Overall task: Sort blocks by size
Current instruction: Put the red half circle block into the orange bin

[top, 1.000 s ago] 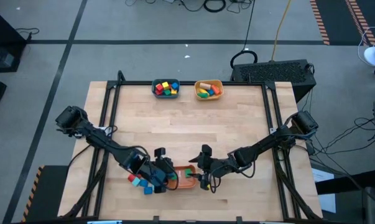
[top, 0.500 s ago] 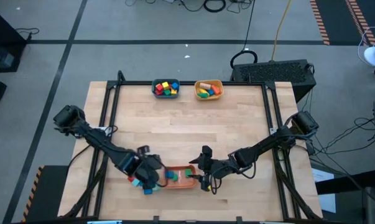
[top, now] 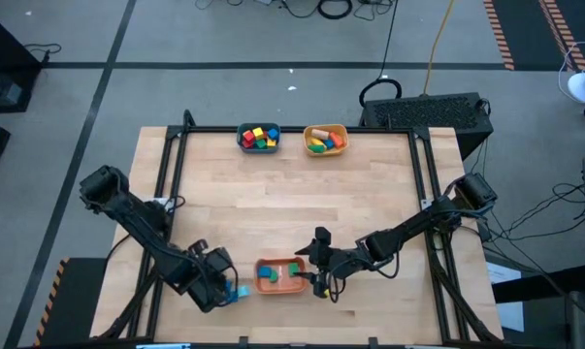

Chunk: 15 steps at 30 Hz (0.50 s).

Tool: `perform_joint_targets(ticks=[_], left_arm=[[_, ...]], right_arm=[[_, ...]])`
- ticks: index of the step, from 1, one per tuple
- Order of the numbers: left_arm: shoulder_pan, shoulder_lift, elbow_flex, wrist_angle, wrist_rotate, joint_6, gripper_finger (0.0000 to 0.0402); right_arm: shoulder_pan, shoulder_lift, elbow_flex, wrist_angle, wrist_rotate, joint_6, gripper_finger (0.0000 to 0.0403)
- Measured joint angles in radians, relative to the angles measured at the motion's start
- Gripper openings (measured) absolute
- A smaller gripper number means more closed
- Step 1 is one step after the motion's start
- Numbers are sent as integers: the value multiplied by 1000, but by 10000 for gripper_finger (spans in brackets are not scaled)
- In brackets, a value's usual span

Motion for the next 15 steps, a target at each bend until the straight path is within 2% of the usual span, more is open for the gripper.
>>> perform_joint_targets(ticks=[3, 9, 15], left_arm=[[-16, 0, -12, 5, 0, -3, 177], [-18, 0, -72, 0, 1, -145, 179], [-18, 0, -119, 9, 8, -233, 212]], right_arm=[[0, 0, 0, 0, 0, -8, 256], [-2, 0, 0, 0, 0, -19, 256], [-2, 0, 0, 0, 0, -26, 256]])
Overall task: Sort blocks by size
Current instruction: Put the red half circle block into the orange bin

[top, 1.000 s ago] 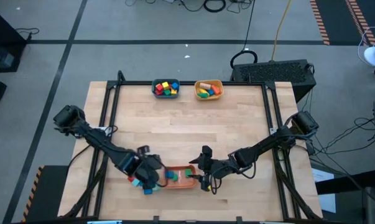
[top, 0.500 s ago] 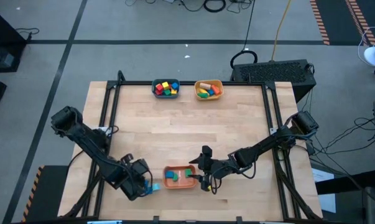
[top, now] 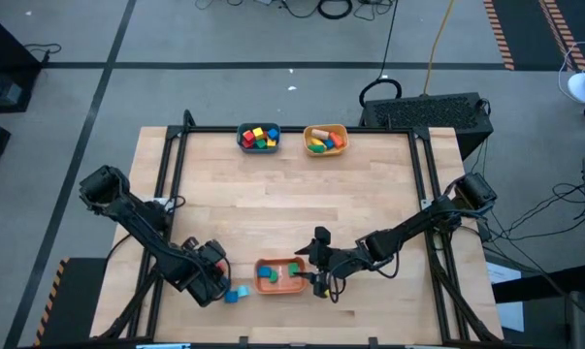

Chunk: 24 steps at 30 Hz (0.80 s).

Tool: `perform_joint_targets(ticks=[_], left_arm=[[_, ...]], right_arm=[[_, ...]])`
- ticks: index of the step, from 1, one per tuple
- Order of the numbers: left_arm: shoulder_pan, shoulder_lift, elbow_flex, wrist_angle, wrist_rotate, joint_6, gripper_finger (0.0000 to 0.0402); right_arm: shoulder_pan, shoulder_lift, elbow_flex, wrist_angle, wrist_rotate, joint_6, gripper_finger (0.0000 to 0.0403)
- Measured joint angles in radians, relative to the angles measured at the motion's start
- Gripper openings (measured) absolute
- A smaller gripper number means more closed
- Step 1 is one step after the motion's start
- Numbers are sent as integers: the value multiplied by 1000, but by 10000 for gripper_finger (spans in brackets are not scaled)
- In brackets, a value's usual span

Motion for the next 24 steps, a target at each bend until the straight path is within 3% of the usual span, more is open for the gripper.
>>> perform_joint_targets(ticks=[10, 18, 24], left_arm=[[2, 11, -15, 64, -1, 2, 295], [3, 77, -14, 63, 27, 1, 293], [3, 98, -10, 73, 32, 3, 237]], right_arm=[[0, 0, 0, 0, 0, 0, 256], [0, 0, 0, -3, 0, 0, 256], [0, 0, 0, -4, 25, 0, 256]])
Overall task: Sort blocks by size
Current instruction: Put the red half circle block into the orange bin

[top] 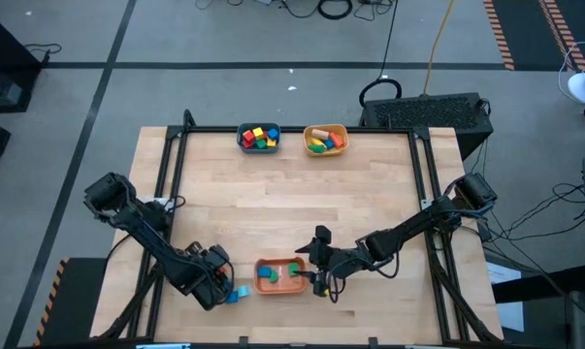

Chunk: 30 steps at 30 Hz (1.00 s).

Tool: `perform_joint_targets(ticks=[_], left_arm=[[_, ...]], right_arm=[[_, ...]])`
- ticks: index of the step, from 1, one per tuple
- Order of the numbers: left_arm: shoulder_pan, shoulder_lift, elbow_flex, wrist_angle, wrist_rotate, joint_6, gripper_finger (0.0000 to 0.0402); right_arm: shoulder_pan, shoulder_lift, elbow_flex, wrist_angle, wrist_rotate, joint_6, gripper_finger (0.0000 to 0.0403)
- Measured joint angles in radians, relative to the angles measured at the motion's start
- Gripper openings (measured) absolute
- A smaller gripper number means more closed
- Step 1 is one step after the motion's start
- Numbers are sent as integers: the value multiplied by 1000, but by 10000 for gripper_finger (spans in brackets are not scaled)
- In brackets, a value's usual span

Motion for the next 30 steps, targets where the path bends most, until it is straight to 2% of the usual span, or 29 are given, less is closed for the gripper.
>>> perform_joint_targets(ticks=[6, 15, 19, 30], left_arm=[[1, 0, 1, 8, 7, 22, 135], [47, -19, 59, -23, 1, 158, 135], [82, -22, 99, -87, -32, 219, 135], [152, -23, 250, -95, -104, 496, 135]], right_arm=[[0, 0, 0, 4, 5, 0, 256], [0, 0, 0, 5, 5, 0, 256], [0, 0, 0, 5, 5, 0, 256], [0, 0, 0, -37, 3, -3, 256]])
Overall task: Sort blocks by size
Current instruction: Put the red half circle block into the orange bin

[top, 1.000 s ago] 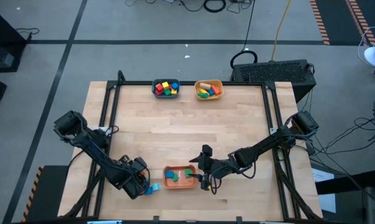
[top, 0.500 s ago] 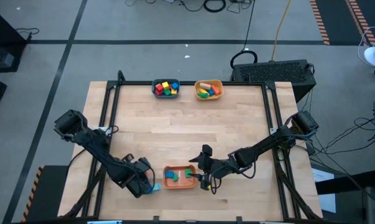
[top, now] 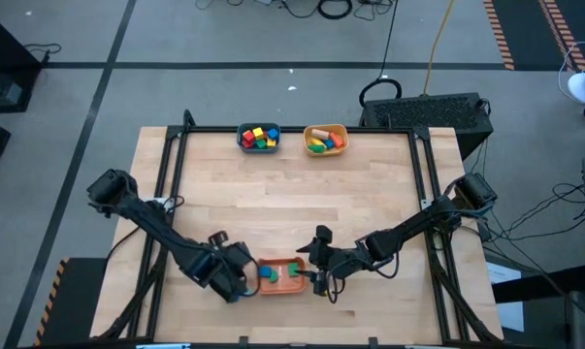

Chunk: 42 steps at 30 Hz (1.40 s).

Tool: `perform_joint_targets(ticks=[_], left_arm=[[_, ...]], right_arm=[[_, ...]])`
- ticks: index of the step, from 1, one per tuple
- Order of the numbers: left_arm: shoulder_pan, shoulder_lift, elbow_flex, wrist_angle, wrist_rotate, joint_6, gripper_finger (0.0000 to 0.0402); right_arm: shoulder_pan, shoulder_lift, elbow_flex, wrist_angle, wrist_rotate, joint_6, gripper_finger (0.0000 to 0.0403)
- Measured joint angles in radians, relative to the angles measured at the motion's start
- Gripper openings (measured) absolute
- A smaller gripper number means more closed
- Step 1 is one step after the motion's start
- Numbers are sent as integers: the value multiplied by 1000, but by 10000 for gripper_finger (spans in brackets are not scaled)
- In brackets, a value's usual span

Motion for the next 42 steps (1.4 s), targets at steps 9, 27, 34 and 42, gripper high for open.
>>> perform_joint_targets(ticks=[9, 27, 34, 42], left_arm=[[1, -1, 110, 17, -92, 215, 135], [157, 167, 118, 302, 71, 481, 135], [165, 220, 118, 306, 141, 478, 135], [162, 228, 118, 322, 188, 479, 232]], right_arm=[[0, 0, 0, -1, -1, 0, 256], [0, 0, 0, -11, -2, 3, 256], [0, 0, 0, -13, -2, 0, 256], [0, 0, 0, -19, -2, 2, 256]])
